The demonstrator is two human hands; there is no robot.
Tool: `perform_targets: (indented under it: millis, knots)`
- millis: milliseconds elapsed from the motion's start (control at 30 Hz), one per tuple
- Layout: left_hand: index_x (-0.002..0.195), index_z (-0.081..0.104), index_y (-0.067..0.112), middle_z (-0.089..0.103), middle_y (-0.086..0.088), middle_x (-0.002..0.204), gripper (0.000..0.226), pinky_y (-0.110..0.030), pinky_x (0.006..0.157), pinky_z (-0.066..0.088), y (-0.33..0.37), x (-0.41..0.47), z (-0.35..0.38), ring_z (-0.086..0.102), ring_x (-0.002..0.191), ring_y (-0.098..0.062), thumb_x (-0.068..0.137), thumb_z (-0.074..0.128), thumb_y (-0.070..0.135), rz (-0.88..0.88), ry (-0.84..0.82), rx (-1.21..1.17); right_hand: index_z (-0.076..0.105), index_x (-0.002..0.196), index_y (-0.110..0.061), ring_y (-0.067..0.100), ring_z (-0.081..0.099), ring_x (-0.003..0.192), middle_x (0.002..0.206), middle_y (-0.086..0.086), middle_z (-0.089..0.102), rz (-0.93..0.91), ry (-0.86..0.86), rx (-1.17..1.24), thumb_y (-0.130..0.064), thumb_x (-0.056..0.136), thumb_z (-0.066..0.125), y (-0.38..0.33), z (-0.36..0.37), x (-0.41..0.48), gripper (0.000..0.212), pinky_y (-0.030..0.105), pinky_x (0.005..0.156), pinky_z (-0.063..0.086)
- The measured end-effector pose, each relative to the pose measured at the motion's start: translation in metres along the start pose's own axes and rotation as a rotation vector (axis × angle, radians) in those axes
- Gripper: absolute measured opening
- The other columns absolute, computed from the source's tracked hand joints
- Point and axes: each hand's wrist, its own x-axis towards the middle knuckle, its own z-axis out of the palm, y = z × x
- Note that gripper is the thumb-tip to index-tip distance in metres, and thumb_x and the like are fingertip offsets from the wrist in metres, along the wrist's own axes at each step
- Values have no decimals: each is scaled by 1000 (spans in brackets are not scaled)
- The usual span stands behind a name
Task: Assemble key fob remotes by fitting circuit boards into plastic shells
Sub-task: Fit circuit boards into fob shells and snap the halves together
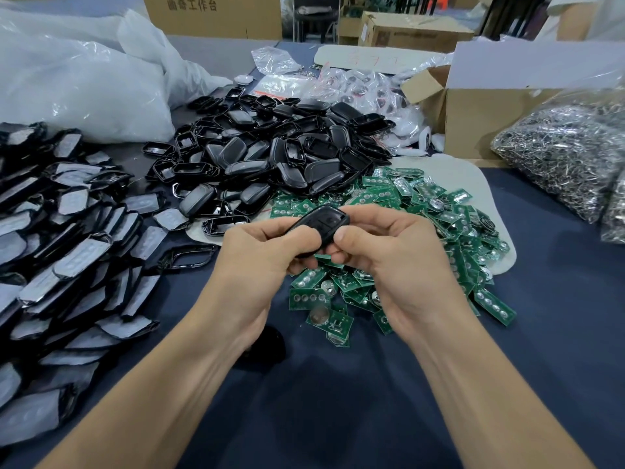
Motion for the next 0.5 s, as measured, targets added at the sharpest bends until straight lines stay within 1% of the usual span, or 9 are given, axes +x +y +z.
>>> perform_targets:
  millis: [33, 133, 233, 300, 367, 433, 500]
  knots:
    - [75, 83, 18, 72, -4, 72, 14, -34, 70, 48, 0, 0, 0, 61, 65, -14, 70, 71, 19, 4, 14, 1, 76, 86, -8, 15, 63, 56, 65, 9, 71, -1, -4, 0, 18, 86, 65, 0, 1, 0, 28, 23, 61, 57]
    - [72, 83, 18, 72, -3, 68, 14, -34, 68, 47, 1, 0, 0, 61, 62, -12, 68, 70, 18, 7, 49, -15, 76, 89, -5, 14, 64, 56, 65, 9, 71, 2, -9, 14, 18, 87, 65, 1, 2, -1, 26, 22, 60, 56]
    - [71, 83, 19, 72, -3, 68, 13, -32, 68, 48, 1, 0, -1, 62, 61, -12, 69, 70, 19, 7, 30, 6, 75, 89, -5, 14, 64, 55, 65, 8, 70, 5, -3, 12, 18, 87, 65, 1, 2, -1, 25, 22, 60, 56]
    - [73, 83, 19, 72, -3, 69, 13, -29, 65, 48, 0, 0, -1, 61, 60, -12, 70, 71, 21, 14, 13, 26, 76, 89, -6, 15, 63, 55, 65, 8, 70, 6, 3, 3, 17, 87, 65, 0, 1, -1, 25, 23, 61, 57]
    - [75, 82, 18, 72, -3, 70, 13, -23, 59, 47, 1, -1, 1, 60, 60, -11, 67, 74, 25, 34, -4, 36, 76, 89, -5, 15, 63, 55, 65, 9, 71, 3, 1, -7, 17, 86, 66, 0, 0, -1, 25, 23, 61, 57]
    - [71, 81, 19, 71, -2, 67, 18, -20, 56, 46, 1, -2, 1, 59, 58, -11, 61, 76, 32, 58, 4, 50, 76, 89, -5, 16, 64, 56, 66, 9, 72, -14, -5, -33, 18, 84, 67, 0, 0, -1, 25, 24, 61, 57]
    - [64, 78, 19, 69, -2, 64, 10, -20, 56, 48, 0, -1, 1, 59, 58, -12, 59, 76, 28, 65, 35, 46, 76, 89, -5, 16, 66, 57, 67, 9, 72, -29, -6, -53, 19, 83, 68, 1, 2, -2, 26, 23, 60, 56]
